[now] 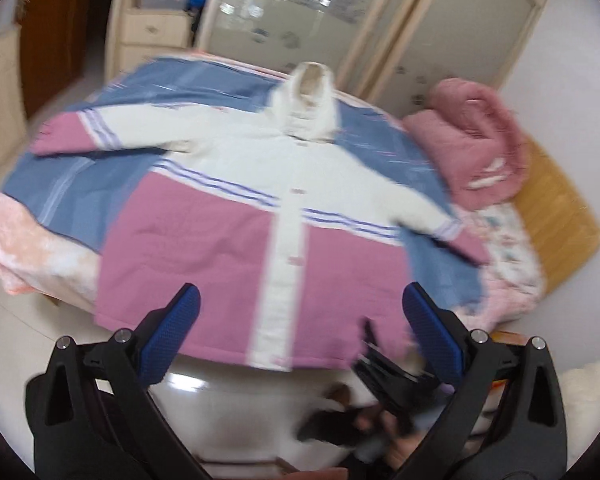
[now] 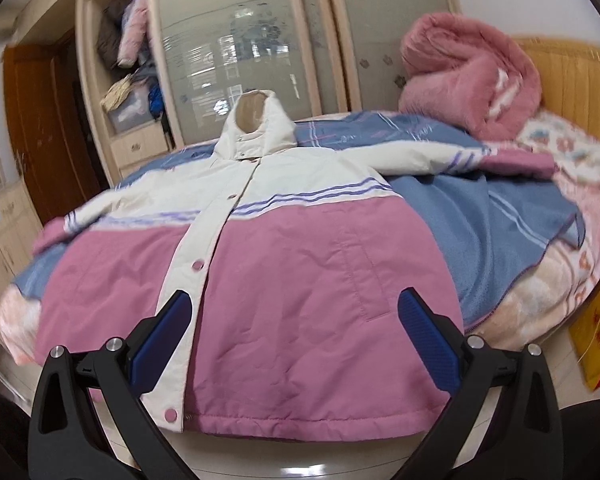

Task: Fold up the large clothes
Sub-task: 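Reach the right gripper to the pink sleeve cuff nearest it and grasp it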

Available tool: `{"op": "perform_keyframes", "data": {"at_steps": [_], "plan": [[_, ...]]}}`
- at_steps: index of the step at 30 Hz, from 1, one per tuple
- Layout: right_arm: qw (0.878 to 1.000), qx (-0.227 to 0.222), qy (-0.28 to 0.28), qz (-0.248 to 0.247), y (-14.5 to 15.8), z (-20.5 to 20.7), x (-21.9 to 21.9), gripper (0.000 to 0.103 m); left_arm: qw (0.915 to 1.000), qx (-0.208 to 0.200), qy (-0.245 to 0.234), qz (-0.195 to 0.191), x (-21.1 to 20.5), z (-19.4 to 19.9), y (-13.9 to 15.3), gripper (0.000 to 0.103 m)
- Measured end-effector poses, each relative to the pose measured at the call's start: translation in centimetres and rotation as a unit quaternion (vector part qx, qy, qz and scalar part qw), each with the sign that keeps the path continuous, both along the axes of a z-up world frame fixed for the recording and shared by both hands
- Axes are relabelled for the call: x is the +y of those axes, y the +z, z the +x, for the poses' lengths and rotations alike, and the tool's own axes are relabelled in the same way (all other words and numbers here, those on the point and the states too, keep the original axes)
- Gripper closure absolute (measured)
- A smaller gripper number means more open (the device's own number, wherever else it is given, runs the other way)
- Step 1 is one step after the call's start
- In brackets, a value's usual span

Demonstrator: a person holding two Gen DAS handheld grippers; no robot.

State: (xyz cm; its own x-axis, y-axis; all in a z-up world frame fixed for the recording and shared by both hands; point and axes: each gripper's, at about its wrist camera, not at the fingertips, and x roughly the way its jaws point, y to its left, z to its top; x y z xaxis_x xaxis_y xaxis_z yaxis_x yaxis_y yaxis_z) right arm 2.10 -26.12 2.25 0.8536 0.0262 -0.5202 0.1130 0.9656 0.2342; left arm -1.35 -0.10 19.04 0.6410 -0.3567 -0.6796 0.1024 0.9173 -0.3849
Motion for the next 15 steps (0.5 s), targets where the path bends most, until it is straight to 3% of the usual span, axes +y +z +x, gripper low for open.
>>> {"op": "perform_keyframes", "data": {"at_steps": [5,8,12,15], "plan": [[0.993,0.005,-0.077,0.087,1.1,0.9,-7.9,0.001,0.9987,-0.022,-0.037,-0.029,-1.3,-1.7,3.5,0.002],[0.987,-0.004,-0.139,0.076,1.5,0.5,-11.2,0.001,0.9971,-0.015,-0.067,-0.034,-1.8,-1.5,2.9,0.002],[0.986,-0.006,-0.16,0.052,2.0,1.5,-13.4,0.001,0.9946,-0.008,-0.1,-0.026,-2.7,-0.8,1.9,0.002],[0.98,0.001,-0.167,0.105,1.8,3.9,-16.5,0.001,0.9925,0.012,-0.116,-0.034,-2.8,0.2,1.3,0.002]]}}
